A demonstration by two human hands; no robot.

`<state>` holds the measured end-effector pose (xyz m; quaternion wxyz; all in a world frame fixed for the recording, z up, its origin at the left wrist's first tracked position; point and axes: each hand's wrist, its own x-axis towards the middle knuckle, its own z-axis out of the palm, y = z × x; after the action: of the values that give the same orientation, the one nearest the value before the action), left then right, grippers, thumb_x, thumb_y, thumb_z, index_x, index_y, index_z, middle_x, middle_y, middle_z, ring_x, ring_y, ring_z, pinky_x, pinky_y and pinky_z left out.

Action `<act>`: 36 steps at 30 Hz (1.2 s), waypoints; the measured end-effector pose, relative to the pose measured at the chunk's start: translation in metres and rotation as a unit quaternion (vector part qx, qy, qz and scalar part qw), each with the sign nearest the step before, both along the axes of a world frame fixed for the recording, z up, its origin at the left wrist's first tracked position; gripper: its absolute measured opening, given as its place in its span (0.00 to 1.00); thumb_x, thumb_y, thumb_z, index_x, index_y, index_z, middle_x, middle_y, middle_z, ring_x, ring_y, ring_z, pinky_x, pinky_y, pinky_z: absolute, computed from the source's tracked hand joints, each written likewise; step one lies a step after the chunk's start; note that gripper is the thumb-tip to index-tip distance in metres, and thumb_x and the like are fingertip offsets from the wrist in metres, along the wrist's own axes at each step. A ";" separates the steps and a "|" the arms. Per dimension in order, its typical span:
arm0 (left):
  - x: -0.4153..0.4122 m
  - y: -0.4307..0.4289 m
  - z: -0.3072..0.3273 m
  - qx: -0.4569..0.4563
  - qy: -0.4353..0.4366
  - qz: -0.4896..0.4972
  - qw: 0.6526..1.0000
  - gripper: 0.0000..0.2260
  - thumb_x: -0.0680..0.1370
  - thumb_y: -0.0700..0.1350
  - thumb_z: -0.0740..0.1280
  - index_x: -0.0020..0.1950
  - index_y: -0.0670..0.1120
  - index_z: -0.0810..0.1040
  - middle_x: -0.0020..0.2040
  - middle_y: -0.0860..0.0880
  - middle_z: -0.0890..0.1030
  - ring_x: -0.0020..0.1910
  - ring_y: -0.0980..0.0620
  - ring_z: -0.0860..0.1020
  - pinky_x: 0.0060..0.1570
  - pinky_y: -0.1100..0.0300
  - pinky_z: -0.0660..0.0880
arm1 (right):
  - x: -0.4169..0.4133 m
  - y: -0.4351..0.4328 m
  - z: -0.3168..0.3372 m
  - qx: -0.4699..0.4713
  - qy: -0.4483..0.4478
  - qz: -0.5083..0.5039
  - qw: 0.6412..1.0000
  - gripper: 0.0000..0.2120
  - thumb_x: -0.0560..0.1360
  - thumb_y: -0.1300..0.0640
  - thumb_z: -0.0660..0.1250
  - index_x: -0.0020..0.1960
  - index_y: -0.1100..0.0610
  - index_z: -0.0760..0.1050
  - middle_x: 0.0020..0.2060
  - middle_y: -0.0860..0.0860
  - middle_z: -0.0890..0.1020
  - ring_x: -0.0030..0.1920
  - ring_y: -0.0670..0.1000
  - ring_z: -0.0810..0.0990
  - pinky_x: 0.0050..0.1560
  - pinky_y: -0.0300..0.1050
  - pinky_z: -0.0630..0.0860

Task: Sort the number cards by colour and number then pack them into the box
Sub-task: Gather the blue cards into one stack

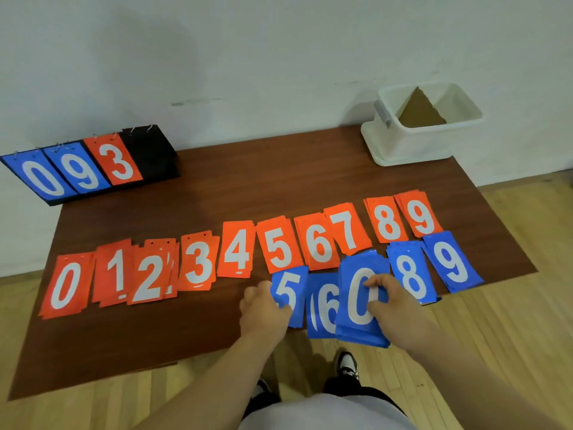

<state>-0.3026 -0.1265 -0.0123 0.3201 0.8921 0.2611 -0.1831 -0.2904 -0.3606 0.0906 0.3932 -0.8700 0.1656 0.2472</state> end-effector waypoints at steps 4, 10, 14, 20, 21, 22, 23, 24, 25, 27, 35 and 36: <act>0.013 -0.028 -0.006 0.066 0.026 0.000 0.998 0.30 0.74 0.55 0.74 0.71 0.54 0.64 0.68 0.49 0.67 0.67 0.46 0.67 0.59 0.51 0.75 | 0.017 -0.034 -0.008 -0.003 0.023 0.014 1.000 0.15 0.79 0.63 0.61 0.57 0.44 0.72 0.48 0.45 0.77 0.45 0.58 0.83 0.43 0.60 0.83; 0.013 -0.049 -0.010 0.105 0.069 0.033 0.992 0.31 0.73 0.51 0.74 0.70 0.55 0.61 0.68 0.48 0.63 0.67 0.44 0.65 0.59 0.49 0.74 | 0.046 -0.063 -0.024 0.005 0.036 0.074 0.997 0.16 0.79 0.65 0.61 0.57 0.44 0.73 0.47 0.47 0.77 0.41 0.56 0.79 0.41 0.58 0.81; 0.010 -0.049 -0.014 0.063 0.057 0.086 0.993 0.33 0.73 0.49 0.76 0.72 0.55 0.62 0.65 0.46 0.63 0.65 0.43 0.66 0.53 0.55 0.74 | 0.063 -0.068 -0.032 0.018 0.045 0.116 0.992 0.16 0.80 0.64 0.61 0.57 0.43 0.73 0.47 0.49 0.78 0.37 0.54 0.77 0.33 0.48 0.76; 0.001 -0.038 -0.020 0.054 0.060 0.129 0.988 0.34 0.70 0.51 0.79 0.71 0.57 0.65 0.60 0.47 0.72 0.59 0.44 0.75 0.51 0.54 0.78 | 0.072 -0.064 -0.037 0.025 0.040 0.151 0.987 0.15 0.80 0.63 0.62 0.57 0.44 0.73 0.48 0.45 0.76 0.37 0.51 0.77 0.26 0.38 0.71; 0.000 -0.038 -0.021 0.056 0.062 0.128 0.988 0.33 0.70 0.52 0.78 0.70 0.57 0.66 0.59 0.49 0.75 0.58 0.44 0.76 0.51 0.51 0.79 | 0.073 -0.062 -0.037 0.028 0.039 0.151 0.987 0.15 0.80 0.64 0.62 0.57 0.43 0.73 0.48 0.46 0.77 0.36 0.52 0.78 0.27 0.40 0.73; 0.000 -0.038 -0.020 0.063 0.066 0.127 0.988 0.32 0.70 0.52 0.78 0.69 0.58 0.66 0.57 0.50 0.77 0.57 0.44 0.76 0.50 0.50 0.79 | 0.073 -0.060 -0.037 0.031 0.038 0.148 0.988 0.15 0.80 0.64 0.62 0.56 0.43 0.73 0.48 0.47 0.77 0.37 0.53 0.78 0.30 0.43 0.74; 0.000 -0.038 -0.020 0.065 0.067 0.128 0.987 0.31 0.70 0.52 0.78 0.68 0.58 0.65 0.56 0.50 0.78 0.56 0.45 0.76 0.48 0.51 0.78 | 0.073 -0.057 -0.037 0.032 0.038 0.145 0.988 0.16 0.80 0.64 0.62 0.56 0.43 0.73 0.49 0.47 0.77 0.38 0.53 0.79 0.31 0.44 0.75; -0.001 -0.038 -0.020 0.053 0.061 0.134 0.988 0.31 0.71 0.50 0.78 0.68 0.58 0.65 0.55 0.51 0.78 0.54 0.46 0.77 0.45 0.53 0.78 | 0.072 -0.054 -0.037 0.035 0.039 0.142 0.989 0.15 0.80 0.64 0.62 0.57 0.43 0.73 0.50 0.47 0.77 0.40 0.53 0.79 0.31 0.44 0.76; -0.002 -0.037 -0.020 0.030 0.050 0.141 0.988 0.31 0.71 0.46 0.78 0.69 0.57 0.65 0.54 0.50 0.78 0.52 0.47 0.79 0.41 0.55 0.79 | 0.071 -0.051 -0.037 0.038 0.040 0.137 0.989 0.15 0.80 0.64 0.62 0.57 0.43 0.73 0.51 0.47 0.76 0.41 0.52 0.79 0.30 0.43 0.76; -0.005 -0.032 -0.022 -0.005 0.038 0.147 0.988 0.31 0.72 0.41 0.76 0.70 0.54 0.66 0.54 0.50 0.77 0.48 0.48 0.80 0.33 0.60 0.76 | 0.069 -0.044 -0.037 0.044 0.042 0.124 0.991 0.15 0.81 0.63 0.62 0.58 0.44 0.73 0.53 0.47 0.76 0.44 0.51 0.79 0.30 0.42 0.76; -0.031 0.015 0.008 -0.076 0.018 0.187 0.979 0.31 0.73 0.38 0.76 0.72 0.51 0.67 0.62 0.47 0.75 0.55 0.49 0.77 0.37 0.64 0.78 | 0.052 -0.009 -0.030 0.078 0.057 0.041 0.995 0.14 0.80 0.63 0.64 0.60 0.46 0.74 0.55 0.49 0.75 0.46 0.49 0.78 0.34 0.42 0.77; -0.035 0.023 0.015 -0.095 0.007 0.201 0.975 0.31 0.74 0.38 0.76 0.72 0.51 0.68 0.61 0.48 0.75 0.54 0.49 0.77 0.35 0.64 0.78 | 0.050 -0.003 -0.028 0.085 0.057 0.032 0.994 0.14 0.80 0.63 0.64 0.60 0.47 0.74 0.54 0.48 0.75 0.46 0.49 0.78 0.35 0.43 0.78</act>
<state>-0.3377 -0.1033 0.0029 0.4319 0.7853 0.4191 -0.1454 -0.2407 -0.3640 0.0630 0.4473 -0.8230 0.1386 0.3216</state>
